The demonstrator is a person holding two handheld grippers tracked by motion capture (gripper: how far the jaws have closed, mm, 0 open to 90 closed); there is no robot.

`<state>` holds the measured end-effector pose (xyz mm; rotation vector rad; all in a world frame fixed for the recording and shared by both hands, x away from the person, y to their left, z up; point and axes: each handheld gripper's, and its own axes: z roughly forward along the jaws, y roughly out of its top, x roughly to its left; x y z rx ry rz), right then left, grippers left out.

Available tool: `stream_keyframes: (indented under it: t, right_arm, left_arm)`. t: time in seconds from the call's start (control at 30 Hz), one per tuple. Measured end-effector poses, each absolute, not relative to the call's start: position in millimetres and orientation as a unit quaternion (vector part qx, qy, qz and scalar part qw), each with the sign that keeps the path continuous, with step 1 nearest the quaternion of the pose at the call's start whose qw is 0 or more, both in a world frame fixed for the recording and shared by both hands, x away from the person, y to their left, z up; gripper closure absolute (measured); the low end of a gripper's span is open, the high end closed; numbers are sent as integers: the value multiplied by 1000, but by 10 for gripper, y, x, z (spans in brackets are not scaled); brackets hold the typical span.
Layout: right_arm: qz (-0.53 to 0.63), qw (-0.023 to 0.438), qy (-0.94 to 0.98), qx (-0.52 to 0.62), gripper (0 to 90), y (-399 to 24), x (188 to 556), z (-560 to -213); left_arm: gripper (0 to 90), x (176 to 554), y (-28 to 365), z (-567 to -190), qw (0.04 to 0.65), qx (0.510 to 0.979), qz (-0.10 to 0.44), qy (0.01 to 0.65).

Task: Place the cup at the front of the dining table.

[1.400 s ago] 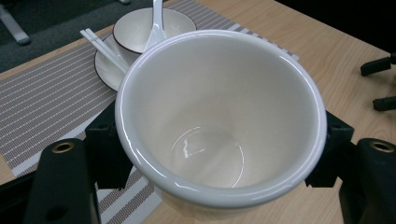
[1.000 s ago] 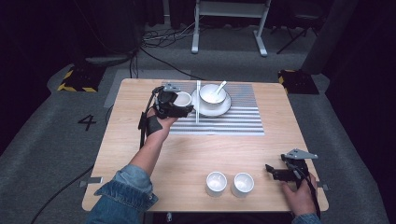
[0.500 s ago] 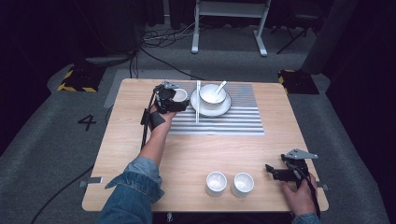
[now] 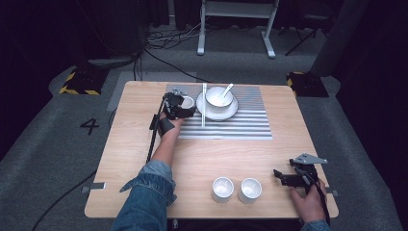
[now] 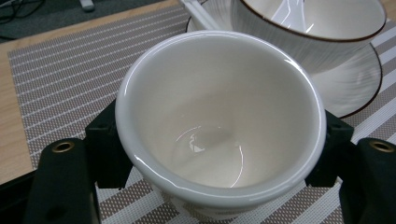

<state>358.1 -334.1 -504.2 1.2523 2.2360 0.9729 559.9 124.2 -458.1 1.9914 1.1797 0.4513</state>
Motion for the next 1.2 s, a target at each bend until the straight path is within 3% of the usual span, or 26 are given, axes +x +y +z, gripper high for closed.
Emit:
stream_keyframes:
  t: [0.2, 0.9, 1.2]
  right_arm:
    - [348, 199, 798, 450, 145, -3335, 3583, -5041]
    - [347, 200, 798, 450, 145, -3334, 3582, -5041]
    - [348, 200, 798, 449, 145, -3335, 3583, -5041]
  left_arm:
    - [267, 5622, 1203, -4675, 383, 789, 150, 457]
    - [262, 5592, 1138, -4732, 331, 811, 173, 450]
    - [204, 5560, 1230, -4597, 386, 781, 167, 462]
